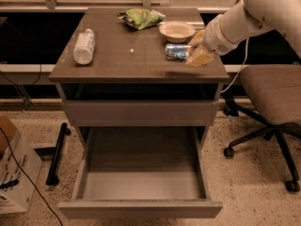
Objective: Pick redbull can from middle drawer and place on counter
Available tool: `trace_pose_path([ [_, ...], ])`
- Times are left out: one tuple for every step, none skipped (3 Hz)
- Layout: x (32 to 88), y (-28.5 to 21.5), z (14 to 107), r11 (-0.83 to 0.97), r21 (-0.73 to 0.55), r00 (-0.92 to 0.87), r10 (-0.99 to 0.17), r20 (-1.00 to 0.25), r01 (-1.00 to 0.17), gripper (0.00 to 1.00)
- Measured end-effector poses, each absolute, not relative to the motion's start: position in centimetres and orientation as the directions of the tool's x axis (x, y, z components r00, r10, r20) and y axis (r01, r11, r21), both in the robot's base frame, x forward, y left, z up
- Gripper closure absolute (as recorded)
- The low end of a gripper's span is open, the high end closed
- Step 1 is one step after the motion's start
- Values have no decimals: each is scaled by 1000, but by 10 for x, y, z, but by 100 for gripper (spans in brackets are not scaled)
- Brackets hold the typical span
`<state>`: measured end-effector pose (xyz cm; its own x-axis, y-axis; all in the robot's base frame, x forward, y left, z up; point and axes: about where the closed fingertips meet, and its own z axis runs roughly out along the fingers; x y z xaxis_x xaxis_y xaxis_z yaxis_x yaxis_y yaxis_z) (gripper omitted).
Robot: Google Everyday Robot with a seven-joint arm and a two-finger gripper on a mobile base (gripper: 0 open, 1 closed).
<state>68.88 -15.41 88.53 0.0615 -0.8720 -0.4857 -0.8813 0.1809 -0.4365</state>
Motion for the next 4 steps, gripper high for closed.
trace_pose_path([
  [721, -147, 866, 189, -434, 51, -873, -485, -881, 58],
  [749, -143, 842, 209, -418, 34, -863, -504, -884, 35],
  [768, -137, 832, 209, -419, 41, -856, -515, -884, 12],
  [768, -137, 836, 209, -419, 42, -856, -515, -884, 0],
])
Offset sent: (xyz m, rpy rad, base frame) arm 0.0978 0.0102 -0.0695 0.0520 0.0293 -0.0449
